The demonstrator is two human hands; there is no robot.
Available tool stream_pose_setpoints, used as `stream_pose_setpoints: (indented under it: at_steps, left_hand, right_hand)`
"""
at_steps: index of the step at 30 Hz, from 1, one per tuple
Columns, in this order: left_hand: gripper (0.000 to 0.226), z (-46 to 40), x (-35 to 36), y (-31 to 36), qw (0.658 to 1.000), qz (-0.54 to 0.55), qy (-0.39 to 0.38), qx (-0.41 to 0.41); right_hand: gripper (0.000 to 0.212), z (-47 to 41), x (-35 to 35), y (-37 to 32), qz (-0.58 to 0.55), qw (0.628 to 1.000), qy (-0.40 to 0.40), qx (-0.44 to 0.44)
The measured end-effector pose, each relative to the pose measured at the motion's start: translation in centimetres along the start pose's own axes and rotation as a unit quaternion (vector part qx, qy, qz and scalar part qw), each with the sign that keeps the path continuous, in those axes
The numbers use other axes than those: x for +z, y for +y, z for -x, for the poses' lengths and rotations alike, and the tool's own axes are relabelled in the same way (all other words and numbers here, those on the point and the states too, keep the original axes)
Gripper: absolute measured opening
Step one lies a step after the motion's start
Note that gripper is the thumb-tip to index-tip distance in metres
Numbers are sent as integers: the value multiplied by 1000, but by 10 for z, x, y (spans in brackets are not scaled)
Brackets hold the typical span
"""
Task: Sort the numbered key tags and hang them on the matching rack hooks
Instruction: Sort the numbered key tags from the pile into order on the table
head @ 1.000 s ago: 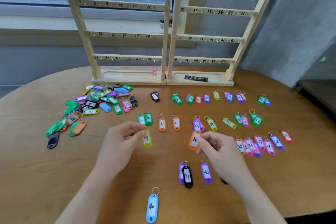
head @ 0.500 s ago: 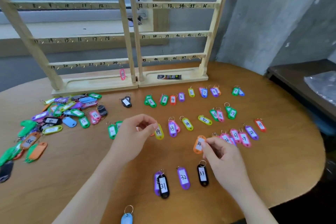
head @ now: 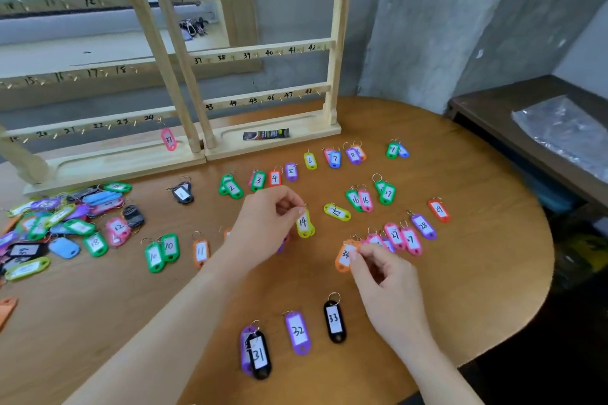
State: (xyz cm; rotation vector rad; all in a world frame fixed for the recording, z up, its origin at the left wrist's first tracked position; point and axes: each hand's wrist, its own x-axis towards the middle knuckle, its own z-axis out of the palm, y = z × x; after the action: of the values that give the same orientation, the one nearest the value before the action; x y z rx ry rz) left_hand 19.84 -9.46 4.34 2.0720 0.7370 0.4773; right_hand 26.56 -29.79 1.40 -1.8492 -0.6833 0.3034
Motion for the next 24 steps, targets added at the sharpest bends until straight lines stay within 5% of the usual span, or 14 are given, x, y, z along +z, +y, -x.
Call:
stream_pose_setpoints:
  at_steps: [9, 24]
  left_hand:
    - [12, -14, 23, -14, 982, -167, 47, 72]
    - [8, 9, 8, -19, 980, -165, 110, 33]
  right_hand:
    - [32, 1, -1, 1, 15, 999, -40, -20]
    - [39, 1, -6, -4, -17, 999, -30, 2]
